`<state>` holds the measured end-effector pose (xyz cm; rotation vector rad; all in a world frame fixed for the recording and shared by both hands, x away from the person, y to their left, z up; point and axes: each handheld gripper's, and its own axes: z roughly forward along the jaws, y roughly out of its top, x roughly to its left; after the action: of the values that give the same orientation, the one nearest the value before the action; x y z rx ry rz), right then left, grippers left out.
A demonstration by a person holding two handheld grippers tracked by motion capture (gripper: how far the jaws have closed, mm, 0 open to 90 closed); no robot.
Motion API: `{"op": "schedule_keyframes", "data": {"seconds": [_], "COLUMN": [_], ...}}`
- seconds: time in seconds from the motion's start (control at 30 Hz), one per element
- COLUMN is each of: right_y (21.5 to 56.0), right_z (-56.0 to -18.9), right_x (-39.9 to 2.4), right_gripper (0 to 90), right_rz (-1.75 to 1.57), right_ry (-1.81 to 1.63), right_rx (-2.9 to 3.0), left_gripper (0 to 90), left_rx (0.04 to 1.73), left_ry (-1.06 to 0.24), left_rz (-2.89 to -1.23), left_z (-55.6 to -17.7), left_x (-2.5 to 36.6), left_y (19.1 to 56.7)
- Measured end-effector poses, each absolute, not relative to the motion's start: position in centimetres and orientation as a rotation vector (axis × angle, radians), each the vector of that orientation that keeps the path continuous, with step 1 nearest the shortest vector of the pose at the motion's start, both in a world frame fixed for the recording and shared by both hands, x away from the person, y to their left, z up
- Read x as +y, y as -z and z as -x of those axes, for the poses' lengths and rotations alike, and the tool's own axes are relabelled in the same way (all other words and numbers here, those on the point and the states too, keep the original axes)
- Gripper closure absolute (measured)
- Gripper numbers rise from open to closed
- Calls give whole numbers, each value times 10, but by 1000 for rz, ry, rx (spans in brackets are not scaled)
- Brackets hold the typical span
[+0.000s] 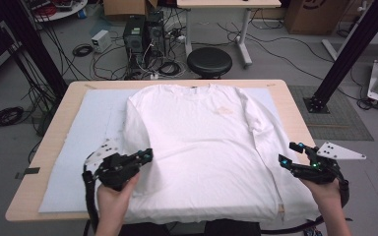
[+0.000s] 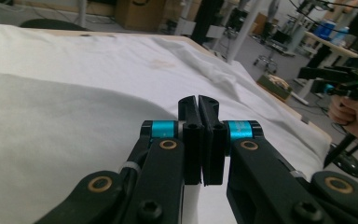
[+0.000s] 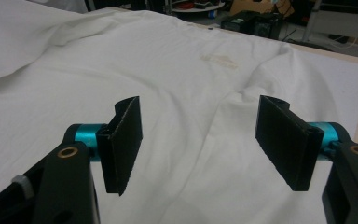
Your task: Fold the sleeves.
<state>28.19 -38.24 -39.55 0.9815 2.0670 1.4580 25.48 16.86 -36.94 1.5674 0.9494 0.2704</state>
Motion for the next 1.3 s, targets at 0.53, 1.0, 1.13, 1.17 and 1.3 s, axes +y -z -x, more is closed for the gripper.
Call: {"op": "schedule_keyframes", "data": {"seconds": [0.53,1.0,1.13,1.17,1.3], "right_y": [396,397,396,396,397], "right_z": [-282,-280,-280,-280,-281], "right_x": [-383,-385,-387,-387,-384], "right_gripper": [319,319,319,319,319], "right_rz": [-982,-990,-994,-993,-991], "right_ry": [-1455,-1442,-1442,-1443,-1439], "right_rx": [2069,2066,2061,2057,2067], "left_gripper": [883,544,544,544,542], "left_rx": [819,721,804,900,1038], "left_ry": [-117,-235,-296,-301,-231], "left_rz": [-1809,-1813,-1819,-1826,-1802], "left_z": [-276,-262,-251,-248,-251], "left_x": [73,85,121,137,156], "left_y": [392,392,397,409,429]}}
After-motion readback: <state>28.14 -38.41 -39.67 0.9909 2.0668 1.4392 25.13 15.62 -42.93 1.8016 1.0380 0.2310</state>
